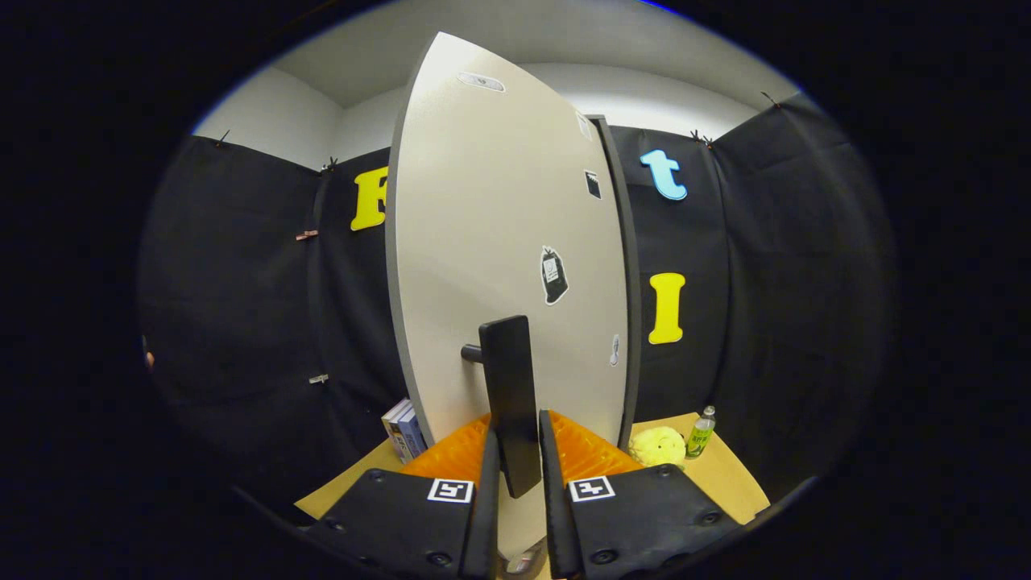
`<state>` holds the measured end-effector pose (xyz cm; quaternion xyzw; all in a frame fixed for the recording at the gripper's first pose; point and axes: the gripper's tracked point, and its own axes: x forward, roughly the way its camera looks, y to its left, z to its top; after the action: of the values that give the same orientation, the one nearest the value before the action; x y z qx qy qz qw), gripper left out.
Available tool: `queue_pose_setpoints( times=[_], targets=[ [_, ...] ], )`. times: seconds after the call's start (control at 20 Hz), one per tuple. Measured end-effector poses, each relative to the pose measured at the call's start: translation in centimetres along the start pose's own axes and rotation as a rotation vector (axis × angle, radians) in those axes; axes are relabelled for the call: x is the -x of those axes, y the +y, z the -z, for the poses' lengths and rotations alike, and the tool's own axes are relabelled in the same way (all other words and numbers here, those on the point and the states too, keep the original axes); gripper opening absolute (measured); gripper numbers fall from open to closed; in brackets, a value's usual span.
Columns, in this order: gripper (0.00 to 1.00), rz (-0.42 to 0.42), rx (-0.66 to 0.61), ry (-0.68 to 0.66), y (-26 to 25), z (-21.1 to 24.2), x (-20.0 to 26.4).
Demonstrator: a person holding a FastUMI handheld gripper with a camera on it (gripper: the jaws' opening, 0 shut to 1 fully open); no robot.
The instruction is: Open the shoe cabinet door, grab the shoes and put them into the shoe cabinet, then close the shoe cabinet door.
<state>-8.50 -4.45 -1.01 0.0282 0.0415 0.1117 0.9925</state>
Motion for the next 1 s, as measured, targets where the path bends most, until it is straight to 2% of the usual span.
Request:
queue_pose_setpoints(
  times=[0.35,0.5,0.7,0.85,1.0],
  targets=[
    [0.27,0.051,0.002,0.002,-5.3,-1.4,3.2],
    [0.25,0.113,0.037,0.004,-8.8,-1.4,4.1],
    [0.23,0.138,0.0,0.005,-12.0,-1.9,4.8],
    [0.23,0.201,-0.004,0.0,-15.2,-2.3,5.0],
    [0.23,0.181,-0.046,-0.015,-14.8,-2.7,5.2]
  ],
)
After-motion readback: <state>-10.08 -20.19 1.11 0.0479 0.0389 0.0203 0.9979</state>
